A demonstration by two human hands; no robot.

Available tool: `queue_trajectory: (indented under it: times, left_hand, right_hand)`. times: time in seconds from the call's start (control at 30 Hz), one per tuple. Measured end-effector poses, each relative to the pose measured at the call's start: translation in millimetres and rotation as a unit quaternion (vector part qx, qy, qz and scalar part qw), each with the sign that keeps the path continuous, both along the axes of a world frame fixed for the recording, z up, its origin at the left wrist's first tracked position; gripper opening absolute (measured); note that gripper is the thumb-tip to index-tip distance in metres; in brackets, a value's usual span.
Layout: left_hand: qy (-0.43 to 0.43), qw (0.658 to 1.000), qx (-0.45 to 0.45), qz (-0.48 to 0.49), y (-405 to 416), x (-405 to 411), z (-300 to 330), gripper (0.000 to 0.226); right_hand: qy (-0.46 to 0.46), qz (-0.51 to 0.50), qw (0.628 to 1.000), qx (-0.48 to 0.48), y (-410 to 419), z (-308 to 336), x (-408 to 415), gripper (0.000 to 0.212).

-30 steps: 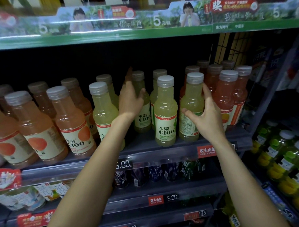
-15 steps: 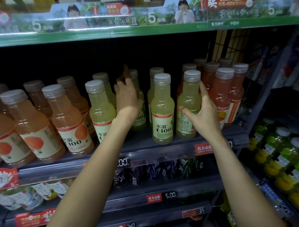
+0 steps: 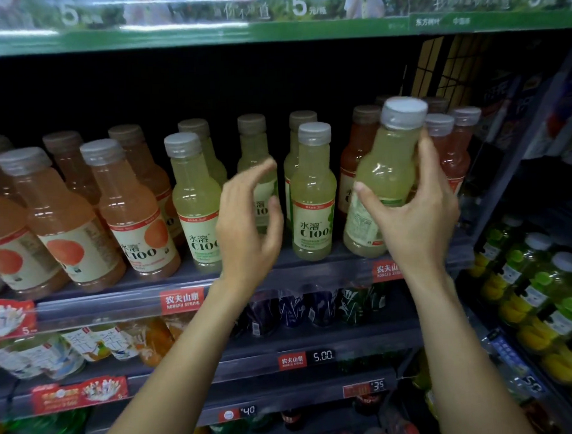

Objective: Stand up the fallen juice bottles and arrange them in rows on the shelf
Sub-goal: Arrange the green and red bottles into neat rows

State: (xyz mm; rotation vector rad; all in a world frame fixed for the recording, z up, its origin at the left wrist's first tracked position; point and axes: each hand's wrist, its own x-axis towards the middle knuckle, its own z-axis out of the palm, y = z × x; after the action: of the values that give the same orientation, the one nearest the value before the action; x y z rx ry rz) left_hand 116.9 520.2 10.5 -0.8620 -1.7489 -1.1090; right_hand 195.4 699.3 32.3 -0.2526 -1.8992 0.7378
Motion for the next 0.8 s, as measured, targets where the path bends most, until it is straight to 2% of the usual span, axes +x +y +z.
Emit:
queue_trajectory:
  times: [0.07, 0.13, 0.23, 0.3, 0.37, 0.47, 0.57, 0.67, 0.8]
  left_hand:
    - [0.009, 0.999, -0.025, -0.029, -13, 8, -17, 0.036]
    - [-0.078, 0.991, -0.078, -0.080, -24, 13, -28, 0.038]
    - [-0.248, 0.942, -0.105, -0.200, -35, 28, -31, 0.060]
    - [-0.264, 0.934, -0.088, -0.224, -43, 34, -30, 0.074]
    - [-0.243, 0.947, -0.073, -0.198, -50, 36, -26, 0.078]
    - [-0.228, 0.967, -0.046, -0.105, -56, 34, -18, 0.080]
    - [-0.204, 0.979, -0.026, -0.010, -53, 26, -13, 0.077]
    - [-0.165, 0.985, -0.012, 0.048, -52, 16, -19, 0.064]
    - [-0.124, 0.985, 0.032, 0.114, -64, 7, -32, 0.047]
  right_hand:
    - [-0.022, 0.013, 1.000, 0.000, -4, 7, 21, 0.086]
    - [-0.061, 0.073, 0.995, -0.026, -12, 11, 37, 0.088]
    - [-0.107, 0.180, 0.976, -0.068, -32, 11, 47, 0.083]
    - [-0.114, 0.218, 0.967, -0.070, -52, 11, 42, 0.081]
    - [-0.108, 0.226, 0.967, -0.045, -68, 15, 29, 0.085]
    - [-0.116, 0.208, 0.971, 0.024, -87, 22, 3, 0.090]
    - [-0.092, 0.134, 0.982, 0.097, -101, 25, -21, 0.090]
    - [-0.035, 0.052, 0.986, 0.156, -110, 22, -41, 0.086]
    - [-0.046, -0.021, 0.979, 0.199, -117, 10, -62, 0.088]
